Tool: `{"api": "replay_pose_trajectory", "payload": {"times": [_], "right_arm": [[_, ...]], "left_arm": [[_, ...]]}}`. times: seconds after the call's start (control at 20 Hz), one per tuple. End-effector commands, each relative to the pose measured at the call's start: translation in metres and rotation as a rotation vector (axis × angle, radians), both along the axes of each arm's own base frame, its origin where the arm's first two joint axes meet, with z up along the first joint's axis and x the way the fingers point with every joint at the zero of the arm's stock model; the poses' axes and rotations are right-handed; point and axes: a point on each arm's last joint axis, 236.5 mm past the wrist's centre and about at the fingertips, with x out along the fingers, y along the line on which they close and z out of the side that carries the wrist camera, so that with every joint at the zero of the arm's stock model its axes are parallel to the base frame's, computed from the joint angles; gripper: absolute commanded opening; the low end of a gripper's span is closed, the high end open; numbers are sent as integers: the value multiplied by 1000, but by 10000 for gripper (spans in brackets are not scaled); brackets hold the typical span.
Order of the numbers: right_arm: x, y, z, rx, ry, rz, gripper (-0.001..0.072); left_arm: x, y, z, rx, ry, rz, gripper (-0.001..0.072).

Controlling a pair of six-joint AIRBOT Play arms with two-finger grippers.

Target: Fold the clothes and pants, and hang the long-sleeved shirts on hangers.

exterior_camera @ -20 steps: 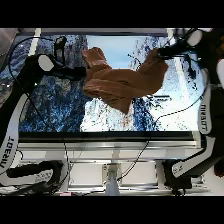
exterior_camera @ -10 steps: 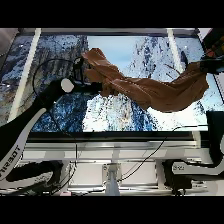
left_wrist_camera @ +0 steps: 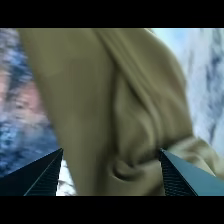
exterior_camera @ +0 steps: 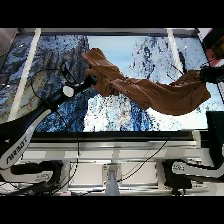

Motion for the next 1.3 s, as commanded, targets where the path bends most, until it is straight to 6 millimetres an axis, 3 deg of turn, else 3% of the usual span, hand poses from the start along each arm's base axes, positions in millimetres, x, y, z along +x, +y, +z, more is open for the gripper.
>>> {"api": "replay_pose_trajectory", "payload": {"times": [0.0,0.2,0.5,0.6,0.8,1.0,1.1,1.15,1.25], "right_arm": [[1,-1,-1,-9,-6,16,28],[5,-2,0,-13,-22,14,28],[2,-1,-1,-9,-11,16,28],[0,0,-2,-5,-1,17,28],[-2,1,-2,-2,7,18,27],[-9,8,-4,18,40,48,28],[-12,12,-2,24,41,71,28],[-12,12,0,20,36,73,28],[-11,12,4,14,23,72,28]], "left_arm": [[9,39,-41,-24,97,103,717],[5,42,-70,-21,166,102,700],[33,3,-75,-35,156,36,688],[41,-7,-81,-36,156,23,584],[47,-14,-94,-92,196,66,576],[47,-20,-98,-94,198,69,367],[46,-22,-99,-91,198,66,171],[46,-22,-99,-91,196,66,5],[48,-20,-95,-94,189,71,12]]}}
